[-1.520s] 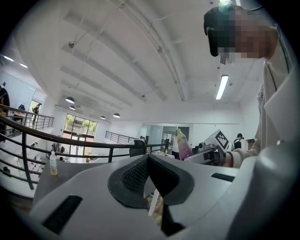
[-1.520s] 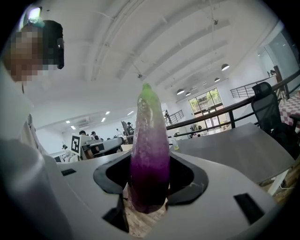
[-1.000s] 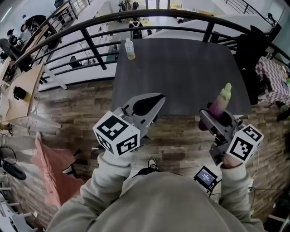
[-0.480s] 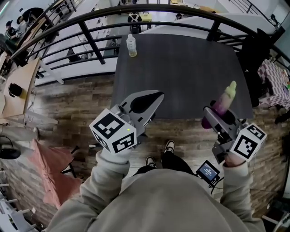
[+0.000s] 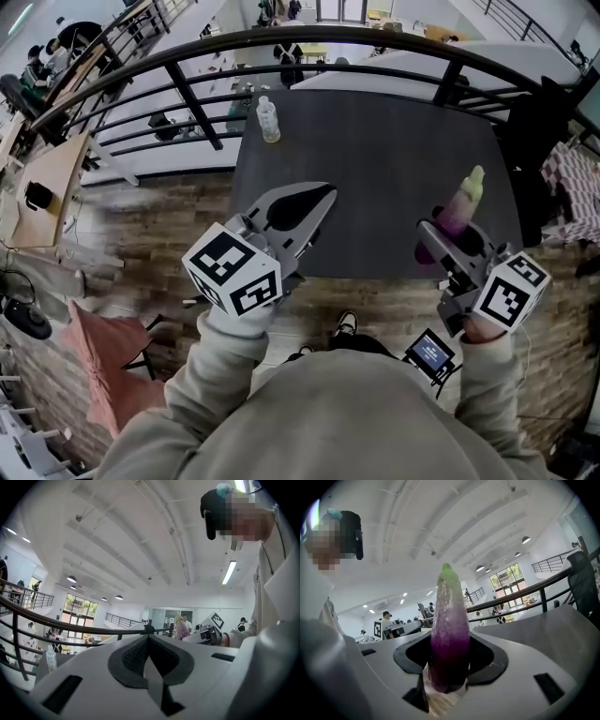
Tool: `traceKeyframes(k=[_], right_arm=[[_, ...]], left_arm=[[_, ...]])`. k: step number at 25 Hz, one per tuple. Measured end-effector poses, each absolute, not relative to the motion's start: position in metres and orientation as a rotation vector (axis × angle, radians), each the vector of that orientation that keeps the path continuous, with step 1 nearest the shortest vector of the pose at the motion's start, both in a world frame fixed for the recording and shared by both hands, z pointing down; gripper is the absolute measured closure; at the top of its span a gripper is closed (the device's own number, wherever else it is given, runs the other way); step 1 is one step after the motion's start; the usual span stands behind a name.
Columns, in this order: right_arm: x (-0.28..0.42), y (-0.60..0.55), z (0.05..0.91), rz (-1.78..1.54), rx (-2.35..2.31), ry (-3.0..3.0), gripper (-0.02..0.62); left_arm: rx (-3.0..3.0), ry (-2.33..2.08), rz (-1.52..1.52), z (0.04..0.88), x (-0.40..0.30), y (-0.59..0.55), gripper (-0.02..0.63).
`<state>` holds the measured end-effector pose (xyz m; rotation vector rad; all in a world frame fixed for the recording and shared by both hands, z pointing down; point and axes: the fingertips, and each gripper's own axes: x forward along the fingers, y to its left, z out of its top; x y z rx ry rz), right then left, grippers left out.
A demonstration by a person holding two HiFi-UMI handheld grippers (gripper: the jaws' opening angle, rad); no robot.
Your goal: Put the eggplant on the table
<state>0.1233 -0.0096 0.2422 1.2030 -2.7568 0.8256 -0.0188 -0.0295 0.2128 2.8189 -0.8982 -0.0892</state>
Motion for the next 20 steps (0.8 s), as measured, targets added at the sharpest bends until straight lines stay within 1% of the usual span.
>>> traceKeyframes(k=[9,13,20], right_arm=[[0.173,-0.055,0.239,0.832,1.140,-2.787,0.376],[0.184,-0.064,0.243,0.857,1.119,-2.799,0.376],[0.184,-0.067,0.250,0.908,1.120,-2.796,0.376]], left_arm=[[2.850,-0.864,-0.043,0.198,0.055,-0.082,0.604],[2.823,-0.869,-0.001,0.208,0.065,-0.088,0.604],[2.830,-0.851,0.029,0.205,0.066,-0.098,0.604]])
